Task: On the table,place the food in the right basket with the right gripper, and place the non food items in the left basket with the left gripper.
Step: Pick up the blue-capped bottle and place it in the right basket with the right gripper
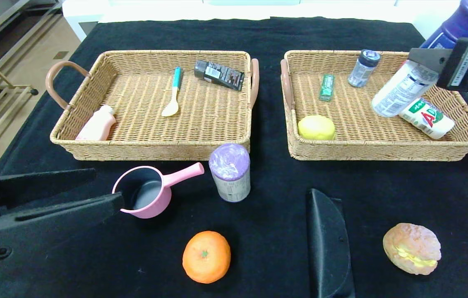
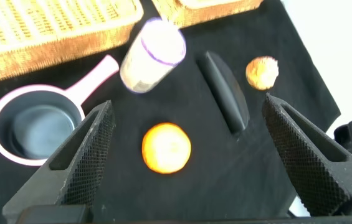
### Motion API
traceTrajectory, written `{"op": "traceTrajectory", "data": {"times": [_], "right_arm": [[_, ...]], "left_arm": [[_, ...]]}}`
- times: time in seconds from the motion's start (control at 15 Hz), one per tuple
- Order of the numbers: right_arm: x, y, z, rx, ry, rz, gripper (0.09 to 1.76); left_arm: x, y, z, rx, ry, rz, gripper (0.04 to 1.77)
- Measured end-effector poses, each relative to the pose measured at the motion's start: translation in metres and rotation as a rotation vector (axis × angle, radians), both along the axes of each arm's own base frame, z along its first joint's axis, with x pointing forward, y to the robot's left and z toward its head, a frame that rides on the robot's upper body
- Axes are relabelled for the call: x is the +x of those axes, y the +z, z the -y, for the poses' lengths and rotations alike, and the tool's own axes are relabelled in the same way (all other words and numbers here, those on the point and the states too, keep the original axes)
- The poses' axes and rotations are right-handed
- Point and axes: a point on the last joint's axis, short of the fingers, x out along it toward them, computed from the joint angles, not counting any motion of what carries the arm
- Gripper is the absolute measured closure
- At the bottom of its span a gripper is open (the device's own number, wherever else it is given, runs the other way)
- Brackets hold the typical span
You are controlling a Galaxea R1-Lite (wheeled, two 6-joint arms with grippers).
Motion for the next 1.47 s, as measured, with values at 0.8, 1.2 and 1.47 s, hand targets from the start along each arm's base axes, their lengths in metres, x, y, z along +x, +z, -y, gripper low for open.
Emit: {"op": "traceTrajectory", "data": {"times": [0.8,1.2,1.47], "right_arm": [[0.092,-0.011,-0.009,-0.005,-0.038,-0.007,1.01],[0.114,-0.021,-0.011,-0.011,-0.051,-0.024,1.01],[0.119,-0.025,-0.012,-0.015,-0.053,-0.034,1.01]], "left_arm": [[-0.002,-0.002,-0.001,0.007,0.001,0.007,0.09],[-0.002,-0.002,-0.001,0.01,-0.001,0.009,0.09],[-0.002,-0.002,-0.001,0.011,-0.002,0.008,0.09]]}}
